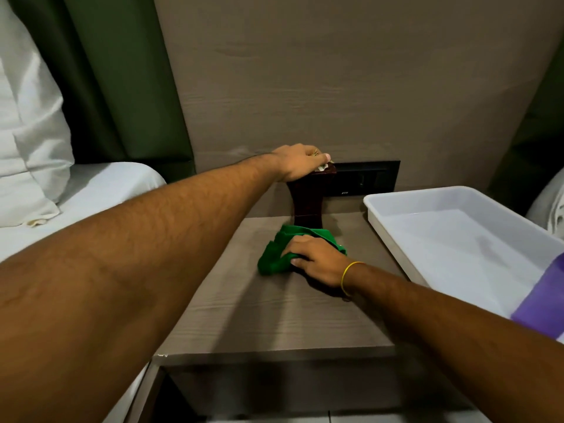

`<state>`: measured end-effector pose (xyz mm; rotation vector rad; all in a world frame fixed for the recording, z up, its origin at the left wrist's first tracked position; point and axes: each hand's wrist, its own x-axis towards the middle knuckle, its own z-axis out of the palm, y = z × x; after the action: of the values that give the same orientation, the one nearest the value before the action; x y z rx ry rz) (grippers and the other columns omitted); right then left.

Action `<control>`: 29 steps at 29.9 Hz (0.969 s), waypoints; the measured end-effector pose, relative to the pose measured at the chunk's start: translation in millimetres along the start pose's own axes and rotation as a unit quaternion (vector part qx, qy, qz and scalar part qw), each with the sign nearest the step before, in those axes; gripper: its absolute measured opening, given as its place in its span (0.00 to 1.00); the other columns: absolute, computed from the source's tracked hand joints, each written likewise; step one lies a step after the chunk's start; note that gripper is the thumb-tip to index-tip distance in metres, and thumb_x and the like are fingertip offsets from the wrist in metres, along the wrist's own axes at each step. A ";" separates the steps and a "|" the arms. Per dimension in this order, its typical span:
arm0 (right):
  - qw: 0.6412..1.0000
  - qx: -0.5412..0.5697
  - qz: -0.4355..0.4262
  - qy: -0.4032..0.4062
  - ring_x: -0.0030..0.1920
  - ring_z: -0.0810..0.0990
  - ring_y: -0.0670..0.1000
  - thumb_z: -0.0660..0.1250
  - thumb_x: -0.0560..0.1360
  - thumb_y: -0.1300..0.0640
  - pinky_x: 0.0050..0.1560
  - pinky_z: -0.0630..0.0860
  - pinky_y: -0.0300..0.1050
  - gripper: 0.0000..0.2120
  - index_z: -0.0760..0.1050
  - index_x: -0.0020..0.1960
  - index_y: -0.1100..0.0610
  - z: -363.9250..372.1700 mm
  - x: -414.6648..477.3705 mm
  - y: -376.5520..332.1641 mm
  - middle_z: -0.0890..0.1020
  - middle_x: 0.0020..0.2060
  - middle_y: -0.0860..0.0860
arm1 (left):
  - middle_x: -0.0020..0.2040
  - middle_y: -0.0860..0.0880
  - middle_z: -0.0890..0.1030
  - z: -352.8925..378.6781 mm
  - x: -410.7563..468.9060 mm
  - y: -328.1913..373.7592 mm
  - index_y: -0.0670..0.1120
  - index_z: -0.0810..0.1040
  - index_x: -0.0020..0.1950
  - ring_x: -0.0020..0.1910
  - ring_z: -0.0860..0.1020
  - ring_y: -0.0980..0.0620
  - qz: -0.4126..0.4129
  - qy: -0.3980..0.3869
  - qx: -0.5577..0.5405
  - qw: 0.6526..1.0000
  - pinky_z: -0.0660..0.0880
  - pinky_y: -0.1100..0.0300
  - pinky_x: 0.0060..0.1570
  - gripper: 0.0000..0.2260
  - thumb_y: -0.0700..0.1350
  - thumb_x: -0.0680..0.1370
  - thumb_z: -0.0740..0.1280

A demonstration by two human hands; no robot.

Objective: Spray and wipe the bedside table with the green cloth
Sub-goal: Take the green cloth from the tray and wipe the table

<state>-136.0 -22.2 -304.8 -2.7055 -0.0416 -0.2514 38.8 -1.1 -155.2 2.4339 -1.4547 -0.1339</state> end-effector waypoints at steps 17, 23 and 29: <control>0.516 0.688 0.333 0.387 0.49 0.82 0.62 0.59 0.83 0.63 0.58 0.79 0.64 0.11 0.80 0.59 0.60 -43.0 -24.9 -31.2 0.83 0.50 0.62 | 0.66 0.48 0.81 2.5 6.6 -2.1 0.61 0.79 0.66 0.62 0.77 0.43 0.001 0.021 0.016 1.000 0.68 0.53 0.56 0.28 0.74 0.77 0.53; 0.567 0.476 0.345 0.577 0.35 0.81 0.51 0.63 0.80 0.61 0.41 0.78 0.44 0.11 0.81 0.40 0.58 -90.7 -31.5 -48.4 0.83 0.34 0.52 | 0.69 0.48 0.80 1.6 3.8 -2.0 0.59 0.78 0.70 0.66 0.76 0.42 0.005 0.017 0.015 1.000 0.68 0.52 0.59 0.27 0.72 0.80 0.54; 0.726 0.273 0.279 0.566 0.62 0.77 0.56 0.64 0.83 0.63 0.61 0.67 0.33 0.19 0.77 0.71 0.69 -58.1 9.1 -62.8 0.74 0.65 0.62 | 0.68 0.48 0.81 1.6 4.1 -0.2 0.58 0.80 0.66 0.66 0.77 0.43 0.009 0.034 0.028 0.999 0.66 0.55 0.55 0.24 0.70 0.81 0.55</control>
<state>-141.2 10.9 -225.6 -1.4869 0.8769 -1.3681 40.6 -4.9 -156.4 2.4438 -1.4690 -0.0062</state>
